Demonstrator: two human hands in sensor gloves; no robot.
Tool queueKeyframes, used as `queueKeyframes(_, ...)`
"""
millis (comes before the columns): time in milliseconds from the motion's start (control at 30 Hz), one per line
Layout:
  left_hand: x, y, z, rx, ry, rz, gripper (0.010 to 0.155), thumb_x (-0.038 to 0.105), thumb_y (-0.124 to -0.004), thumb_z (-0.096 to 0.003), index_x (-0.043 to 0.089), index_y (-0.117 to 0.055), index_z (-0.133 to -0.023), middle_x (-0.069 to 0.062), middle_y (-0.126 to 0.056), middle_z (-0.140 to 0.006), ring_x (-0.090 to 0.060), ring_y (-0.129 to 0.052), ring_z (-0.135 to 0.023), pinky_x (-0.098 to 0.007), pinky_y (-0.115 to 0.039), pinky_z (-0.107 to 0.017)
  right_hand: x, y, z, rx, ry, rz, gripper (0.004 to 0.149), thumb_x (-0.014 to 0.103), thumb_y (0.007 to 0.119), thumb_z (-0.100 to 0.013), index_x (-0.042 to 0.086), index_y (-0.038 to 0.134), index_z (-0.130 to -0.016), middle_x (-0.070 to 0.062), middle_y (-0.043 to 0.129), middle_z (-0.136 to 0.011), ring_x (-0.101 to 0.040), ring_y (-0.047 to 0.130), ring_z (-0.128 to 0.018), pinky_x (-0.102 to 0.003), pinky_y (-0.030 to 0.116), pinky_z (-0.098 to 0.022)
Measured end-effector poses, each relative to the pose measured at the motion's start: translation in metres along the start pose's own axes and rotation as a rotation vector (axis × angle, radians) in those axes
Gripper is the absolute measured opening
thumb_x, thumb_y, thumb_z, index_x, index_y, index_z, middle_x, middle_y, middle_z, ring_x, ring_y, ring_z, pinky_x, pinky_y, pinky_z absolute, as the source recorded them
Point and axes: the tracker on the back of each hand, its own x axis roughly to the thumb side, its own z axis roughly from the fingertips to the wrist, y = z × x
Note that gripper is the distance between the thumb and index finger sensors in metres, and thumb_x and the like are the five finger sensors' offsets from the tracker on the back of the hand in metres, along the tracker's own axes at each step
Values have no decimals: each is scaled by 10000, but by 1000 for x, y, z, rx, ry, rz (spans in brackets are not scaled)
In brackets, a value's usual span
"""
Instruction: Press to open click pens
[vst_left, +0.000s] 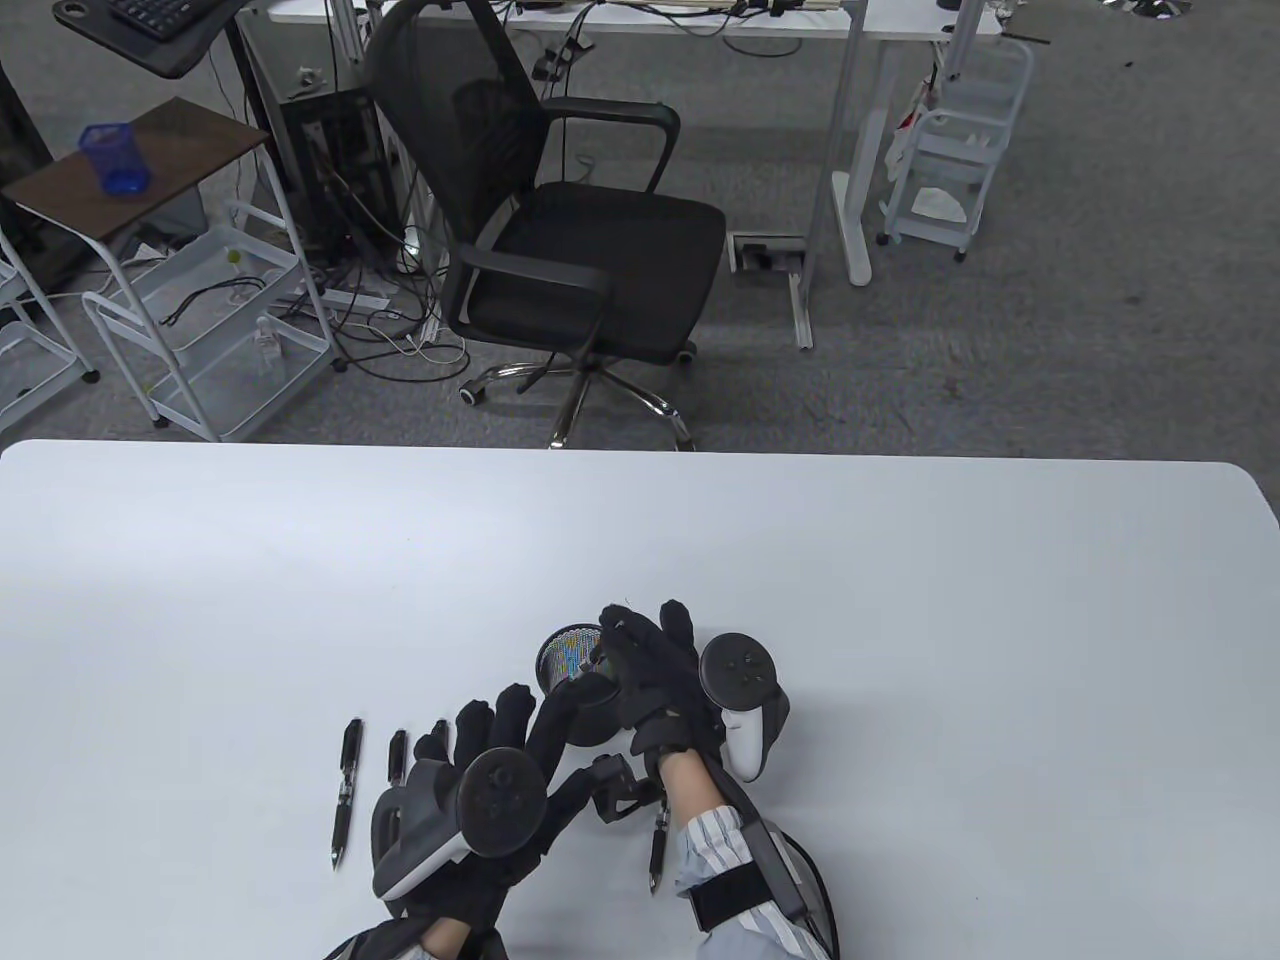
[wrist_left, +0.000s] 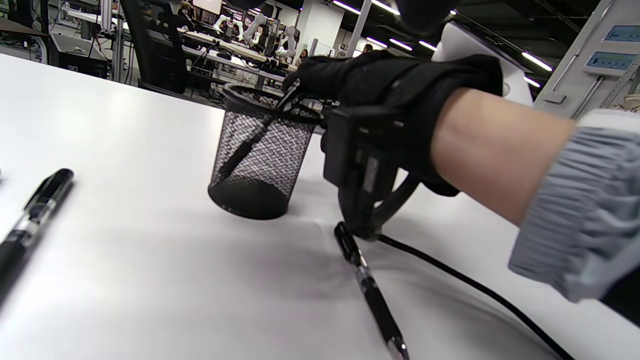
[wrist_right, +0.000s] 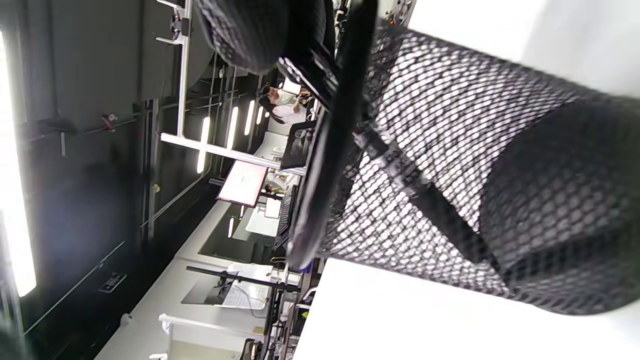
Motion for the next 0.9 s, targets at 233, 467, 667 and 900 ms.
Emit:
queueKeyframes(233, 0, 0, 1, 2, 2, -2, 682, 548, -549, -730, 246, -261, -1270, -255, -263, -1312, -644, -308, -1133, -845, -261, -700, 17, 5, 2, 48, -105, 109, 428, 198, 762, -632, -32, 803, -991, -379, 192, -1184, -633, 155, -979, -812, 204, -604)
queueKeyframes(467, 0, 1, 1, 4, 4, 1, 684, 548, -550, -730, 245, -260, -1270, -256, -265, -1312, -644, -310, -1133, -845, -261, -699, 29, 6, 7, 60, -182, 94, 450, 187, 766, -624, -73, 793, -991, -357, 354, -1194, -624, 353, -1022, -840, 230, -592)
queueKeyframes(667, 0, 1, 1, 7, 2, 4, 682, 547, -550, -730, 246, -262, -1270, -256, -265, -1312, -644, -308, -1133, -844, -261, -700, 49, -8, 16, 20, -252, 22, 460, 192, 755, -627, -61, 762, -1010, -350, 451, -1188, -604, 555, -1015, -841, 272, -608)
queueKeyframes(900, 0, 3, 3, 19, -2, 7, 687, 551, -549, -728, 245, -261, -1271, -257, -265, -1313, -646, -308, -1132, -845, -260, -699, 77, -39, 33, -44, -349, -44, 462, 199, 750, -629, -58, 754, -1013, -344, 509, -1172, -541, 688, -980, -829, 317, -632)
